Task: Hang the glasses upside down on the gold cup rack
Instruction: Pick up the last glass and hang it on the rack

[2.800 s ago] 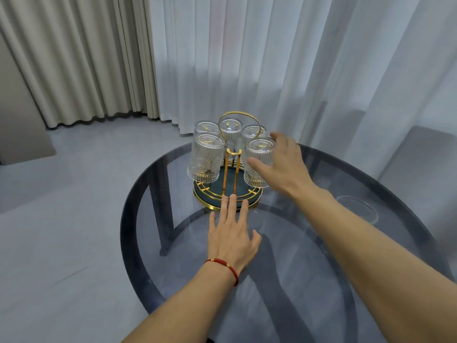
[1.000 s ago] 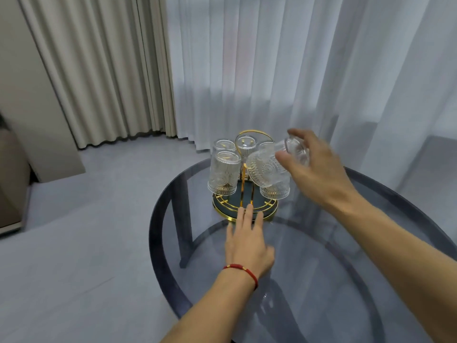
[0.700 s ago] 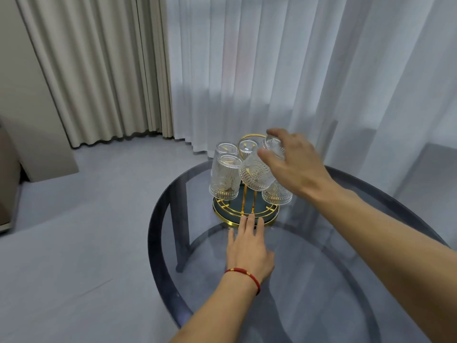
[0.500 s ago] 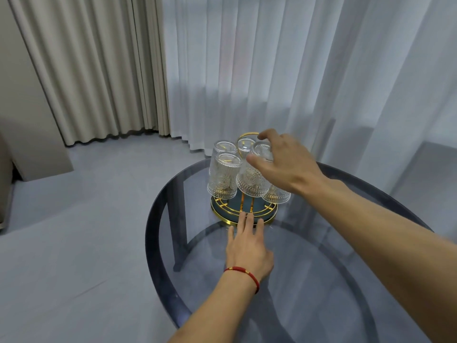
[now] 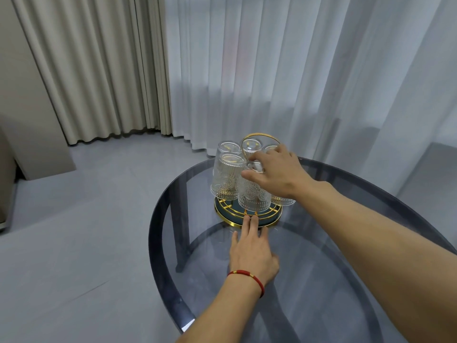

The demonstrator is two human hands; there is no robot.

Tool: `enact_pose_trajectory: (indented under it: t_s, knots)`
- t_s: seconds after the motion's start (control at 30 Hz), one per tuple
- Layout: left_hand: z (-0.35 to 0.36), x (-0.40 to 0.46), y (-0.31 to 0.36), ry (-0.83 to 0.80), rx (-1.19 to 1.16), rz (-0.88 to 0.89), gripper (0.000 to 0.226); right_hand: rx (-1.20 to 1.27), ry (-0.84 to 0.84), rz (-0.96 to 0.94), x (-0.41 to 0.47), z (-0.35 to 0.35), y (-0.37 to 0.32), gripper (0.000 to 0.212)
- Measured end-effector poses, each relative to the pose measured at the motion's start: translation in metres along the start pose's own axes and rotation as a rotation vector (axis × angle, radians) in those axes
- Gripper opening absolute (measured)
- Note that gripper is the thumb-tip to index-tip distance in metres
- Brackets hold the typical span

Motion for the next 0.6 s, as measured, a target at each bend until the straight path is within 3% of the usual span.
enact_pose_trajectory:
  t_s: [0.17, 0.37, 0.6]
  knots:
    - [-0.001, -0.001, -0.001, -0.006, 0.009, 0.006, 0.066, -0.021, 0.034, -0.036, -0.006, 0.003, 0.002, 0.065]
    - [-0.001, -0.004, -0.001, -0.011, -0.020, 0.012, 0.058, 0.008, 0.308, -0.045, -0.036, 0.009, -0.005, 0.047]
    - [0.001, -0.003, -0.001, 0.019, -0.035, -0.001, 0.060, 0.030, 0.270, -0.045, -0.048, 0.021, -0.009, 0.048]
Point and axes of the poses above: each hand's wrist, its own x-axis towards the middle knuckle, its own z-axis out of the palm, y = z × x, the point moved 1 cm from there along x, towards the middle knuckle, and after that the axes turned 8 degrees about -x, right-handed, at the moved point
